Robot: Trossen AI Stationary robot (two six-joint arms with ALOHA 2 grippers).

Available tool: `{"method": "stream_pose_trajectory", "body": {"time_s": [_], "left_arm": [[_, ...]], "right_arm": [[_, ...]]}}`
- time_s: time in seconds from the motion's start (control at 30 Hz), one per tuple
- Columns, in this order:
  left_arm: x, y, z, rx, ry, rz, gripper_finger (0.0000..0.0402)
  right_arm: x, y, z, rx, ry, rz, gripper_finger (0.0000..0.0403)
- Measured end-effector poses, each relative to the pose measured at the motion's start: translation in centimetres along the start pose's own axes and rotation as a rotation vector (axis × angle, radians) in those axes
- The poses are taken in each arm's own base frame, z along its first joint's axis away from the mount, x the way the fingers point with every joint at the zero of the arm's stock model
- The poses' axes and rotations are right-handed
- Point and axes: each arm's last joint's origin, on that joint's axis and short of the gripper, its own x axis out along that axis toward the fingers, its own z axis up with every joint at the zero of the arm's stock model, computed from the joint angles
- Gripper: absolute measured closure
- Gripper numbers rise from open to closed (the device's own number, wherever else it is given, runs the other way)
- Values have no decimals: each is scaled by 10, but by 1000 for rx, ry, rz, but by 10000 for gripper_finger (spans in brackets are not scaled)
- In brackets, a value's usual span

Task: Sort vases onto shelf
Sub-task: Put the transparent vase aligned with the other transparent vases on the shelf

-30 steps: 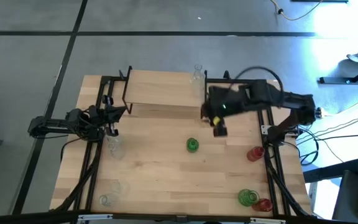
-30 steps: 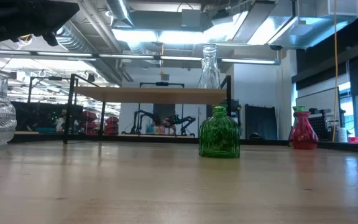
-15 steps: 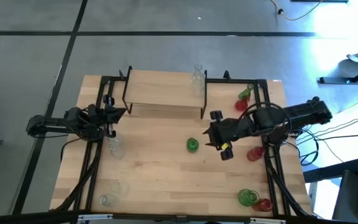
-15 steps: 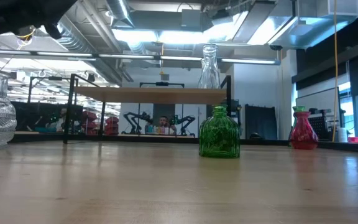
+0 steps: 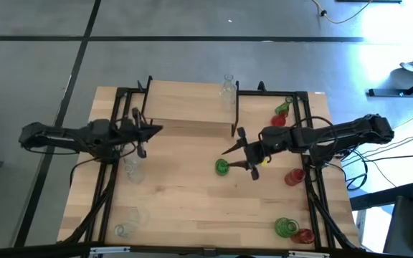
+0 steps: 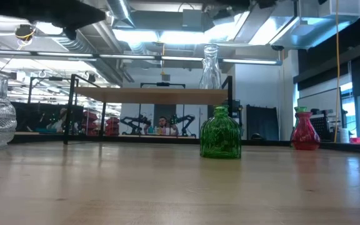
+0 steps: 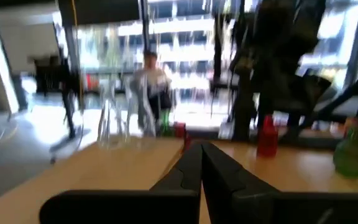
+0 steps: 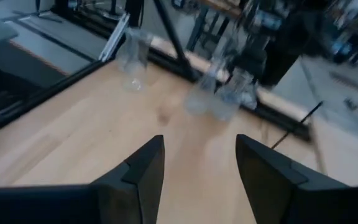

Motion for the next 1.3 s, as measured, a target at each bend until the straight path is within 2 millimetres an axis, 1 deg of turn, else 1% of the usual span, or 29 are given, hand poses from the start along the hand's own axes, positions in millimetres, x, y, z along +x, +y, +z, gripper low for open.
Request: {"method": "stream_pose_trajectory", "body": {"time_s": [0.17,0.23,0.37,0.5,0.57,0.63,0.7,0.77,0.9,1.03,1.17,1.3], "left_arm": [[10,-1,35,29,182,38,401],[12,-2,46,27,216,32,401],[15,-2,68,31,160,27,401],[17,1,83,39,87,137,401],[16,3,90,29,72,198,401],[14,5,91,19,86,254,397],[13,5,89,15,116,273,383],[14,5,88,-28,136,277,362],[24,0,90,-71,164,228,312],[33,-4,93,-72,259,220,273],[36,-6,97,-63,311,207,262],[40,-12,91,-183,354,203,261]], "right_arm": [[-2,-6,5,-52,-27,-23,219],[-2,-7,6,-91,-32,-25,219],[-1,-5,3,-97,-9,-4,219],[0,0,-8,-62,91,47,219],[0,0,-8,-50,94,49,219],[0,0,-9,-41,98,51,219],[0,1,-9,-31,104,54,219],[0,1,-10,-29,115,56,219],[0,1,-11,-20,123,46,219],[0,1,-10,-20,117,41,219],[0,1,-11,-9,125,42,219],[-1,1,-11,-7,131,44,219]]}}
